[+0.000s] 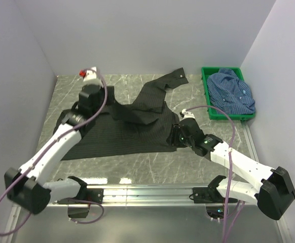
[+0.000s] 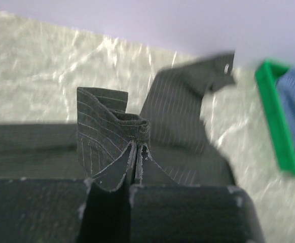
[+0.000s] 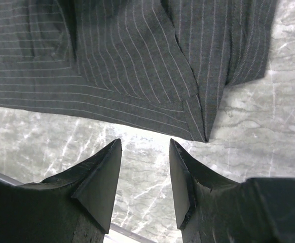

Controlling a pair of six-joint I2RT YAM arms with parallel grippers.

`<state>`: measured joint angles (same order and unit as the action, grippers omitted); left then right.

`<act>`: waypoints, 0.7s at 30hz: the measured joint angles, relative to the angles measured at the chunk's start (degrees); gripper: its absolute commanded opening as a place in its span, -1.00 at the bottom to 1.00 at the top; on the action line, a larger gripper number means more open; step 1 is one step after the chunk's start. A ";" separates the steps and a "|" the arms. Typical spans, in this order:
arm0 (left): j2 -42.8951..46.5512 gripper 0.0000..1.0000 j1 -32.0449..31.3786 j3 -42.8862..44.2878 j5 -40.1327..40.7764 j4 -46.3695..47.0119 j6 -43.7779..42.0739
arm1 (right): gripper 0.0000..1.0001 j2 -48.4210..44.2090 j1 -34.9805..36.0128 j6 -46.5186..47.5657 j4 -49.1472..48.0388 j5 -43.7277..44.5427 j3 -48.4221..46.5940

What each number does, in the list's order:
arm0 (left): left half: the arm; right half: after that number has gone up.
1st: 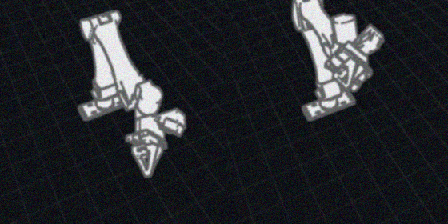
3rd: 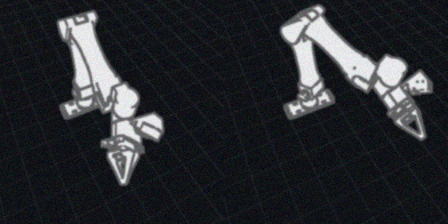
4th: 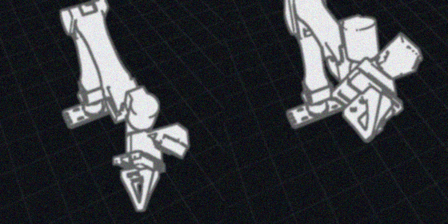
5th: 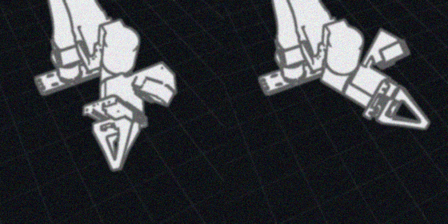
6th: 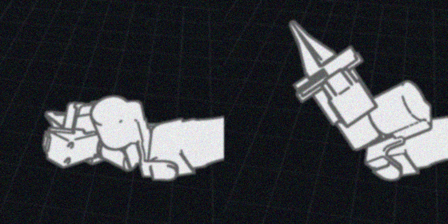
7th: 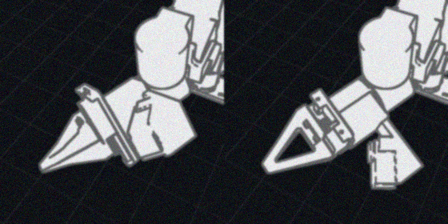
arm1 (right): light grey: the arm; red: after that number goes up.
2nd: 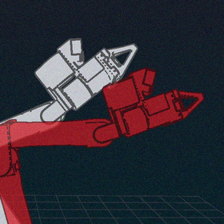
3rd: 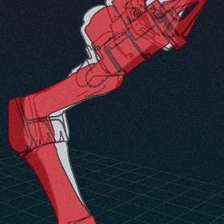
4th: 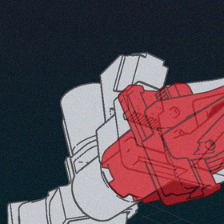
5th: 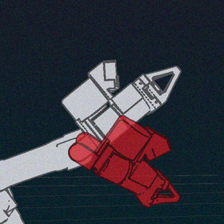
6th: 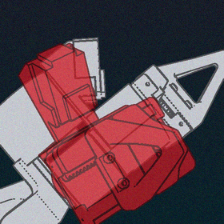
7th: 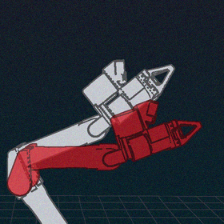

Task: Fold and stack the long sleeve shirts
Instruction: Fold the shirt

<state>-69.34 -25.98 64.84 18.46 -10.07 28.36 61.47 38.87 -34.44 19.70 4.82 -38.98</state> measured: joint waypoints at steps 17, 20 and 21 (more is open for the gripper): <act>39.87 -0.96 0.00 -39.21 5.20 -5.14 16.55 | -0.02 1.75 0.00 -0.22 -5.90 -4.07 0.11; 45.18 -0.88 0.00 -43.47 5.46 -9.22 24.96 | -0.02 1.95 0.13 -0.20 -6.51 -4.44 0.13; 46.75 -0.85 0.00 -44.72 5.31 -11.19 28.39 | -0.02 2.05 0.15 -0.20 -6.69 -4.46 0.13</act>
<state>-22.59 -25.98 20.12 23.77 -21.26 56.75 63.53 39.03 -34.63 13.02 0.36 -38.85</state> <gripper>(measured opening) 0.057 0.491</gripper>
